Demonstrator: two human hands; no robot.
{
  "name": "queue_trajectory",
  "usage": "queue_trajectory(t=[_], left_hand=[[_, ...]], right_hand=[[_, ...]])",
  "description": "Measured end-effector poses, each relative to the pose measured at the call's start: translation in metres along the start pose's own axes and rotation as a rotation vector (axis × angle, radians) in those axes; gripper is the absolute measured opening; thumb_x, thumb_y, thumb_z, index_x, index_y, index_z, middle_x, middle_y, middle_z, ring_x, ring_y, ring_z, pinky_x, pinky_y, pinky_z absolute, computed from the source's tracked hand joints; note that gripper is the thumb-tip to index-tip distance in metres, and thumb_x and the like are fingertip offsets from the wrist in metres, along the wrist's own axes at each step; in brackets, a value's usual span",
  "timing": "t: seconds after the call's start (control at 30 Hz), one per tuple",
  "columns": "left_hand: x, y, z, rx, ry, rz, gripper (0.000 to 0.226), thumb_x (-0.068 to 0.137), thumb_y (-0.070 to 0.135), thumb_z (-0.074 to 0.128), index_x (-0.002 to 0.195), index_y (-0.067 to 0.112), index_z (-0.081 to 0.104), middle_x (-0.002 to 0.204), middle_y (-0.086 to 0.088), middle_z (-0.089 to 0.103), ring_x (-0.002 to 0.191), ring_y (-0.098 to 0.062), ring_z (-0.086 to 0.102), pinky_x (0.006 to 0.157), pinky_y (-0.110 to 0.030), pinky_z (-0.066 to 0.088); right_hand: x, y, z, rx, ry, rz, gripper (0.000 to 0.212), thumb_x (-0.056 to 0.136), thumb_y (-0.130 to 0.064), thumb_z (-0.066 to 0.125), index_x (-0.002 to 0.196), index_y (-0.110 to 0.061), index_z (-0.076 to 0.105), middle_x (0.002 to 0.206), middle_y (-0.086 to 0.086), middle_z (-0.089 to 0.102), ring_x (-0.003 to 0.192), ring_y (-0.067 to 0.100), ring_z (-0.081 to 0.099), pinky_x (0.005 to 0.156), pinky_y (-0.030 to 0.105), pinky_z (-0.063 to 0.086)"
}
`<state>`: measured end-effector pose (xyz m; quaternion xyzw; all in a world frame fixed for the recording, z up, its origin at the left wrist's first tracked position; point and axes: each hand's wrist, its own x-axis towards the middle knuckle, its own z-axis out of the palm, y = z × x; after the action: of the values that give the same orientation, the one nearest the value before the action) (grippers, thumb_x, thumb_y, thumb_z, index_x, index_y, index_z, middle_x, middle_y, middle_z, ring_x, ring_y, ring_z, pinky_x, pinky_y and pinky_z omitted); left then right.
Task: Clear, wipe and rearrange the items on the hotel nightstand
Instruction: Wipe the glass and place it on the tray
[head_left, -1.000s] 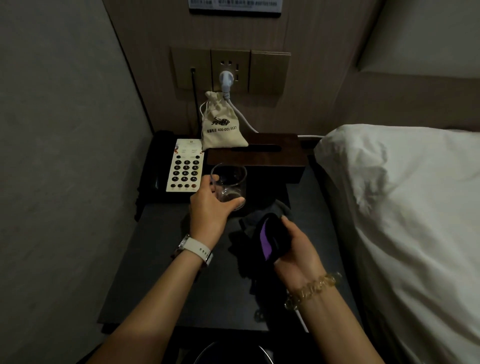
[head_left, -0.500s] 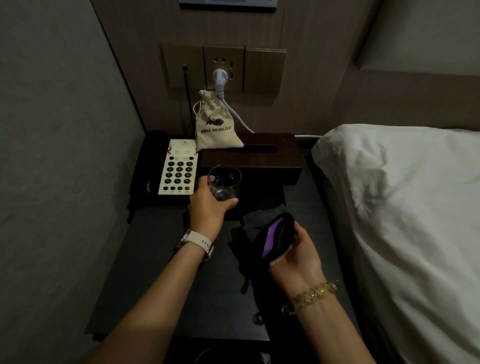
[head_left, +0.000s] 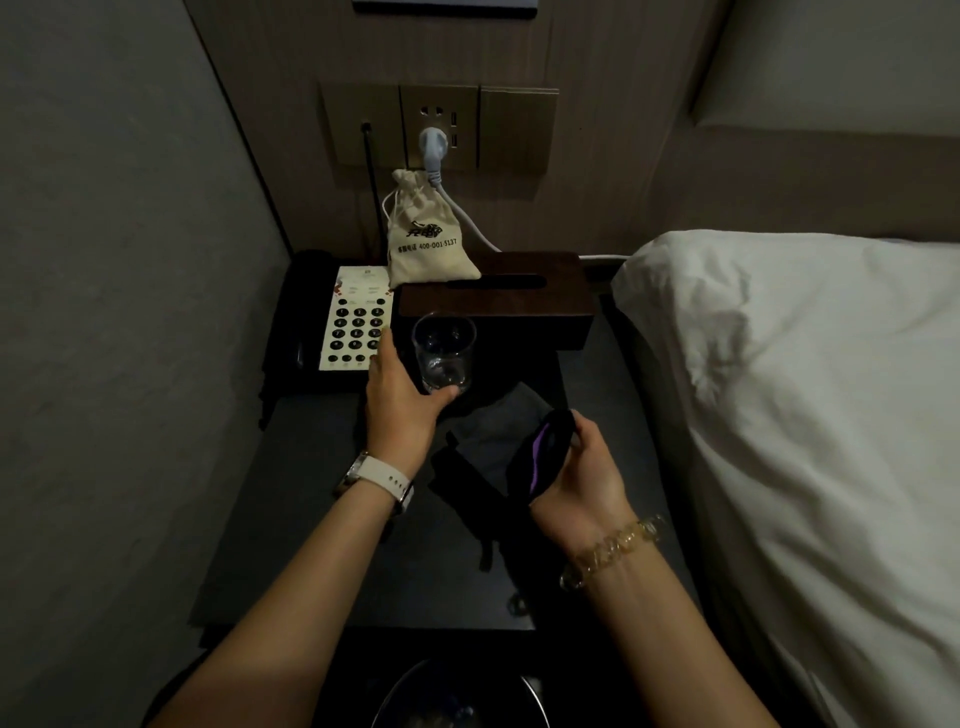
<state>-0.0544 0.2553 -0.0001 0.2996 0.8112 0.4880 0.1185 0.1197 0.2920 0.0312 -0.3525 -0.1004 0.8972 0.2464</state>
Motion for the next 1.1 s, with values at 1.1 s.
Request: queue_trajectory(t=[1.1], left_hand=[[-0.164, 0.003, -0.049, -0.063, -0.356, 0.097, 0.022, 0.081, 0.001, 0.072, 0.102, 0.009, 0.068, 0.091, -0.006, 0.070, 0.083, -0.015, 0.066, 0.078, -0.026, 0.053]], right_hand=[[-0.073, 0.037, -0.066, -1.705, 0.242, -0.753, 0.027, 0.085, -0.015, 0.069, 0.112, -0.009, 0.068, 0.116, 0.011, 0.063, 0.111, 0.025, 0.059, 0.097, 0.032, 0.045]])
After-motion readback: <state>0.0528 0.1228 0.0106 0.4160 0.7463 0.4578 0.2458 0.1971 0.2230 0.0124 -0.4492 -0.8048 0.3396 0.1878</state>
